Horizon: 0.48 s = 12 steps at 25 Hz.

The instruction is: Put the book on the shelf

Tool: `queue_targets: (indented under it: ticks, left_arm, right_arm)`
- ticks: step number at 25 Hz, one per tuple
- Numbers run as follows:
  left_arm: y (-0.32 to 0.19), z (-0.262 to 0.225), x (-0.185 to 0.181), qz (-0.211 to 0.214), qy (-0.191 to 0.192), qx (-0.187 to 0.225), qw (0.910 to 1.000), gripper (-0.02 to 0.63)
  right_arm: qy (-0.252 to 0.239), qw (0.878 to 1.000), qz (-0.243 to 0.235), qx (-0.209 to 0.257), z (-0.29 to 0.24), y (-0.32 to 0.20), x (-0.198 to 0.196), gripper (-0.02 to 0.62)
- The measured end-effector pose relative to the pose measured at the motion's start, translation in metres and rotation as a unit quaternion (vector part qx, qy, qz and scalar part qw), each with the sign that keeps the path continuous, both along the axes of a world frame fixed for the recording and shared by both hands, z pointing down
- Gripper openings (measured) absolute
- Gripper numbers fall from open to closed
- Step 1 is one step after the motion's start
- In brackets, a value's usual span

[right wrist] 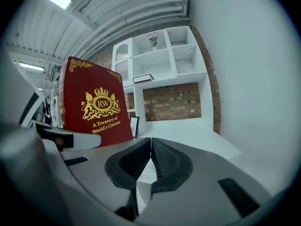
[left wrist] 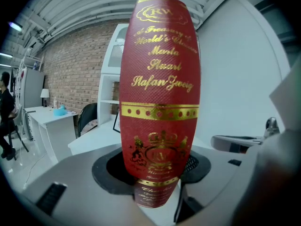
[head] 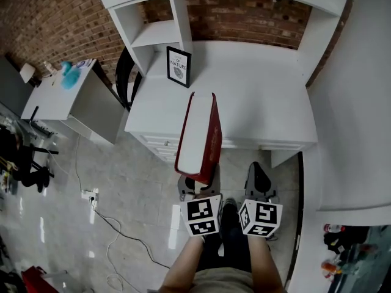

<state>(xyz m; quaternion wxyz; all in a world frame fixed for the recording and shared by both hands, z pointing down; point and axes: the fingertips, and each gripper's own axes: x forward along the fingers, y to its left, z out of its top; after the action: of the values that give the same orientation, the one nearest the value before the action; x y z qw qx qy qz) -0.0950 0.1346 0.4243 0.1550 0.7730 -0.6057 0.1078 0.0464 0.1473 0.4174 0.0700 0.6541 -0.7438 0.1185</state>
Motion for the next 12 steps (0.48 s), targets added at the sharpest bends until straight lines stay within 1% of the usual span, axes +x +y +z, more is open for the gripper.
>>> queue_targets:
  ticks: [12]
  left_arm:
    - [-0.071,0.0,0.02,-0.024,0.0,-0.003,0.9997,0.244]
  right_arm:
    - [-0.002,1.0,-0.027,0.002,-0.004,-0.076,0.021,0.017]
